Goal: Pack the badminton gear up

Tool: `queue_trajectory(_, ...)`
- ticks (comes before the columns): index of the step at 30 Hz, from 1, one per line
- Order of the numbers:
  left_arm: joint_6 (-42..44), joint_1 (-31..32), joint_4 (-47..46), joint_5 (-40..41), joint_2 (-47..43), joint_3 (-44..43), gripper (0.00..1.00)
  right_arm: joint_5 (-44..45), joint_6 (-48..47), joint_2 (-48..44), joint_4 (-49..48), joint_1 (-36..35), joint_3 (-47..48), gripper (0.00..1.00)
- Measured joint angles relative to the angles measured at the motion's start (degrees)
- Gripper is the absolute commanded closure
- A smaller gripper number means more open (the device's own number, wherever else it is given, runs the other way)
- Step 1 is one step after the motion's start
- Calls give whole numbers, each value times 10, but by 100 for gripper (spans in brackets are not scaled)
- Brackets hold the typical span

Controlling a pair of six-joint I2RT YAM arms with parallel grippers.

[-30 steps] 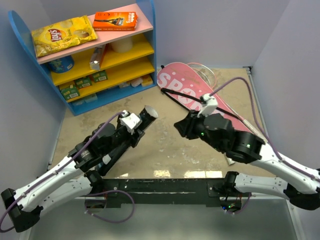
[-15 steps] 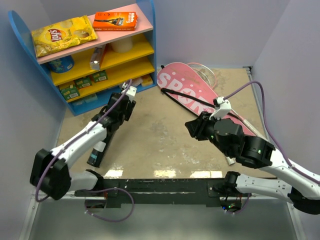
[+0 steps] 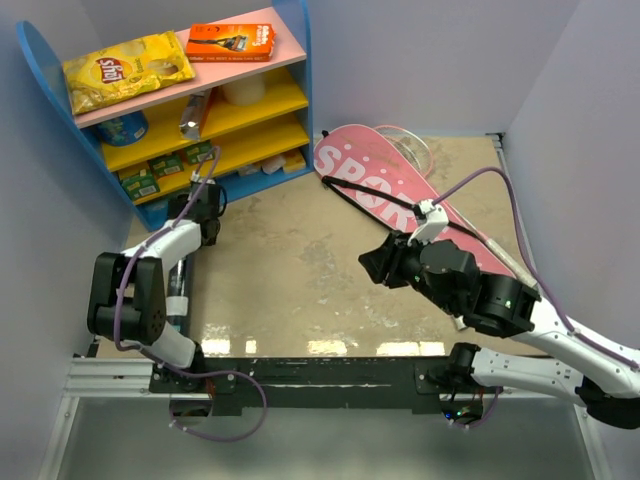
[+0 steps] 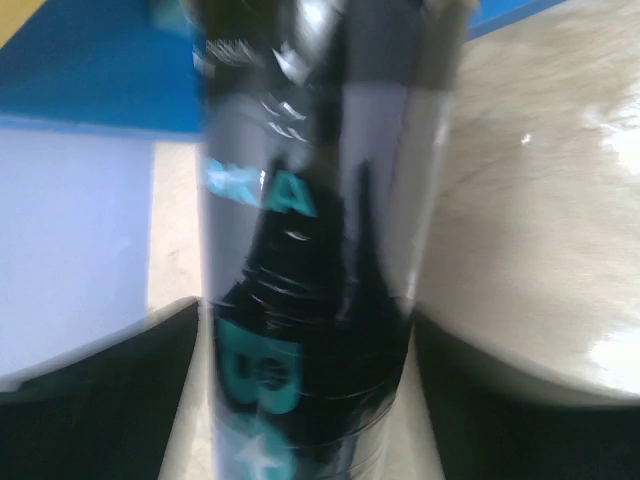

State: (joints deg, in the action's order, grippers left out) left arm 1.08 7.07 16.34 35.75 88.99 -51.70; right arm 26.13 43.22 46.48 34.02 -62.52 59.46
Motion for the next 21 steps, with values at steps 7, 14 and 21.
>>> queue_trajectory(7,-10,-6,15,38,12,0,0,-17,-4,-5,-9,0,-19,54)
queue_trajectory(14,-19,6,56,30,-58,-17,0,-16,-8,-11,-16,0,-27,51)
queue_trajectory(21,-33,146,78,-44,-174,-83,0,19,-15,38,-8,5,-8,48)
